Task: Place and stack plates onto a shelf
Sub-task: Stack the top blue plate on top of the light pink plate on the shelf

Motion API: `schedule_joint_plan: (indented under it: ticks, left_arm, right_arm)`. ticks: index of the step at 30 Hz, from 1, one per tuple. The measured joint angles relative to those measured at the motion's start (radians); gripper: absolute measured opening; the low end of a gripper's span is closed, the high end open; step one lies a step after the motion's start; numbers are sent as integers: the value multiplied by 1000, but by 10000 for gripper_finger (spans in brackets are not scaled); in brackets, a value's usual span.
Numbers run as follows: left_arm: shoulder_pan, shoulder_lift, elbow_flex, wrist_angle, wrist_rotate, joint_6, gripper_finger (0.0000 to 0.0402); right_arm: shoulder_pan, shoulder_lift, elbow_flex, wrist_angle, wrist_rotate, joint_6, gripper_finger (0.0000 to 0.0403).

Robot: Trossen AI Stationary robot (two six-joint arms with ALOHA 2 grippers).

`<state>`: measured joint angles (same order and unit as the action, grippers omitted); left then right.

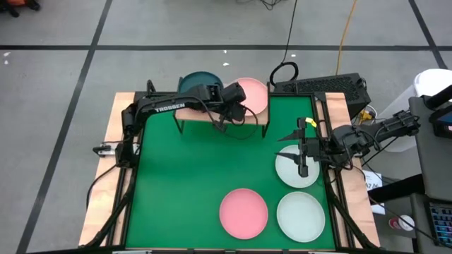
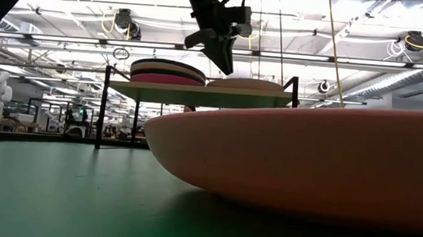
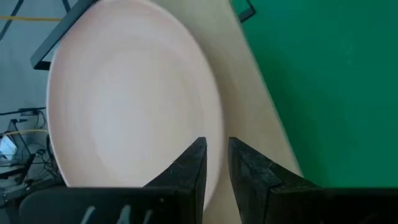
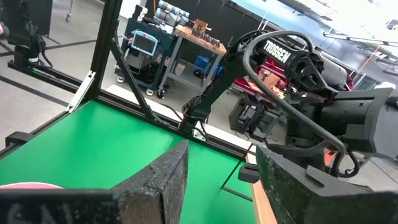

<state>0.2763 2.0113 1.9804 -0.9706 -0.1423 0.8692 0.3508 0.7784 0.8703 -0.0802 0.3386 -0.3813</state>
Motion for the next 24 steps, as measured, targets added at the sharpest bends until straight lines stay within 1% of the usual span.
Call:
schedule_joint_plan:
  ticks: [2,5,8,10,12,15,17,20,22,24]
  left_arm:
    - [-10,0,0,-1,-18,0,73]
    - [-33,-13,0,-23,-93,-4,73]
    - [-63,-66,-1,-42,-164,-37,73]
    - [-86,-117,-1,-65,-173,-70,74]
    - [-110,-173,-1,-81,-173,-132,74]
    - [-145,-267,-1,-98,-170,-266,74]
    - [-171,-328,-4,-107,-167,-350,74]
    - [-223,-414,-72,-88,-171,-425,69]
    - [-262,-476,-162,-26,-184,-465,59]
    - [-300,-546,-280,43,-214,-505,42]
  right_arm:
    - [0,0,0,1,0,0,169]
    - [0,0,0,1,0,0,169]
    - [0,0,0,1,0,0,169]
    - [0,0,0,-3,0,1,169]
    - [0,0,0,-12,2,3,169]
    - [-1,1,0,-24,9,35,169]
    - [-2,5,0,-40,43,60,169]
    - [-3,15,0,-98,109,98,169]
    - [-4,25,0,-145,135,124,169]
    - [-5,36,0,-206,137,168,169]
